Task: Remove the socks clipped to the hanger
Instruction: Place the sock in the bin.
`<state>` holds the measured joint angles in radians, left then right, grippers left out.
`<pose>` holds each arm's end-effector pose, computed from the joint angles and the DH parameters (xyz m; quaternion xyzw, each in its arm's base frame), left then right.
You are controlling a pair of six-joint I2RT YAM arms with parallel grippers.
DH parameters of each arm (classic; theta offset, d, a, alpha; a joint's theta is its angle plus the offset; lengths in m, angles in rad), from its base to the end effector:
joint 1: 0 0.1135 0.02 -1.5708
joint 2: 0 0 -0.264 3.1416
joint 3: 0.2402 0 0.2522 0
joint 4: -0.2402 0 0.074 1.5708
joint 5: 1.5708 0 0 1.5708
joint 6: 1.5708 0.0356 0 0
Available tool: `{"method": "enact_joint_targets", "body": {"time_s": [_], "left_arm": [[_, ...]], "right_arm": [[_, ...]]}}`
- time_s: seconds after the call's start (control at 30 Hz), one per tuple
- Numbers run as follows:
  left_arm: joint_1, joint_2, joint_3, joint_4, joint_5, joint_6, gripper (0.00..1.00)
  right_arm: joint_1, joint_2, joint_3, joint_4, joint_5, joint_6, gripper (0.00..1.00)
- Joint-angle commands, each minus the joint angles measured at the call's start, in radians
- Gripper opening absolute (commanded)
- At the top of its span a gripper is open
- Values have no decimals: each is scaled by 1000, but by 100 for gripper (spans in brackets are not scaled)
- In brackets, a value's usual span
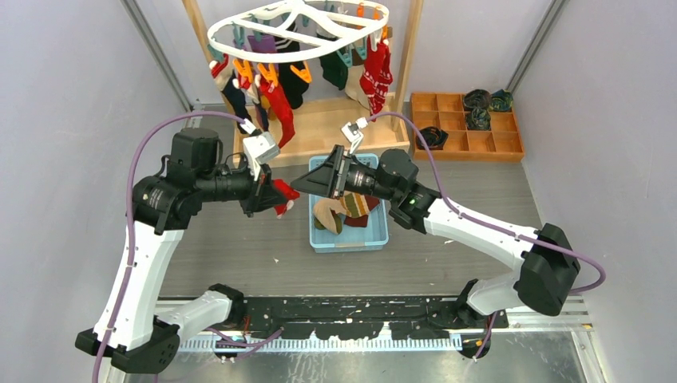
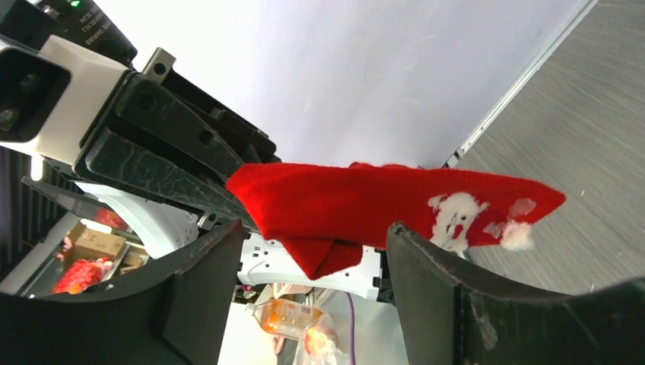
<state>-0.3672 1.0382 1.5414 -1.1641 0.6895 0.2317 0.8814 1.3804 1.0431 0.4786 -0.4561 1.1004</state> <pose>0.1335 -0.0756 0.4493 0.3913 0.7640 -0.3309 0.3921 0.1952 0.2615 0.3632 -0.0999 0.6533 0.6966 0.2792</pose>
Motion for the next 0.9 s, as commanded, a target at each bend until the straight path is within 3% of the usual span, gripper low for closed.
{"method": "enact_joint_targets", "body": {"time_s": [0.0,0.13,0.27,0.37,0.47,0.5,0.6,0.67,0.87], "left_arm": [[-6,-6,17,21,3,31,0],[-6,-1,20,32,8,22,0],[-7,-3,11,39,5,19,0],[-6,-7,-1,53,-8,15,0],[-6,-9,-4,55,-22,14,1],[-6,-10,-6,56,-33,15,8],[-6,-21,-12,30,-80,34,58],[-6,-32,-23,14,-132,34,82],[2,-63,-50,-10,-278,-6,99]], "right_arm": [[12,-10,-12,81,-4,61,75],[33,37,-7,179,-11,132,67],[35,54,9,235,2,183,42],[35,68,38,239,-2,199,29],[35,56,37,215,16,187,8],[33,45,36,183,26,165,3],[9,-12,32,46,61,87,1],[-19,-44,26,-52,76,43,1],[-136,-74,-32,-317,107,-56,1]]}}
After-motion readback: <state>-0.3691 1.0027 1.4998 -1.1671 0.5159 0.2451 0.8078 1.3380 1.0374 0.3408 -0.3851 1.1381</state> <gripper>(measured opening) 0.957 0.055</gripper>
